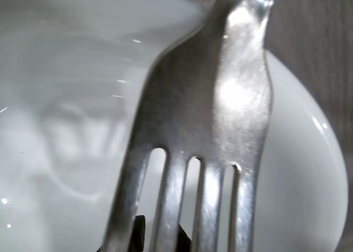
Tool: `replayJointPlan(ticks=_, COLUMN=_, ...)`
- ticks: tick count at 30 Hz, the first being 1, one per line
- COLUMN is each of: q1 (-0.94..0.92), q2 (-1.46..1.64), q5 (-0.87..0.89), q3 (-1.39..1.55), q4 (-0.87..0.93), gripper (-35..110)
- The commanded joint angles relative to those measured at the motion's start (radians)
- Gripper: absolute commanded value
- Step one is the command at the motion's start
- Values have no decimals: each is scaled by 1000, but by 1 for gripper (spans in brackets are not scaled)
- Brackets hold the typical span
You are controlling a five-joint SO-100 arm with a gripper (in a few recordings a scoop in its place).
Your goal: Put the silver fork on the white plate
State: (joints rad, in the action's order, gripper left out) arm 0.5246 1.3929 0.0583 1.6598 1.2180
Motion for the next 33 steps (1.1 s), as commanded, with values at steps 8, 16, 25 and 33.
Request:
replayJointPlan(ticks=8, q1=29, q2=41, q5=15, q3=-149, q4=21, gripper=6)
replayJointPlan(ticks=16, q1=94, q2=35, q5=37, q3=-250, q4=83, gripper=6)
replayJointPlan(ticks=25, q1=40, q2=170, q5=69, q3=-390, q4=262, gripper=0)
replayJointPlan(ticks=33, q1=-89, q2=302, q5=57, q3=-379, q4=380, gripper=0)
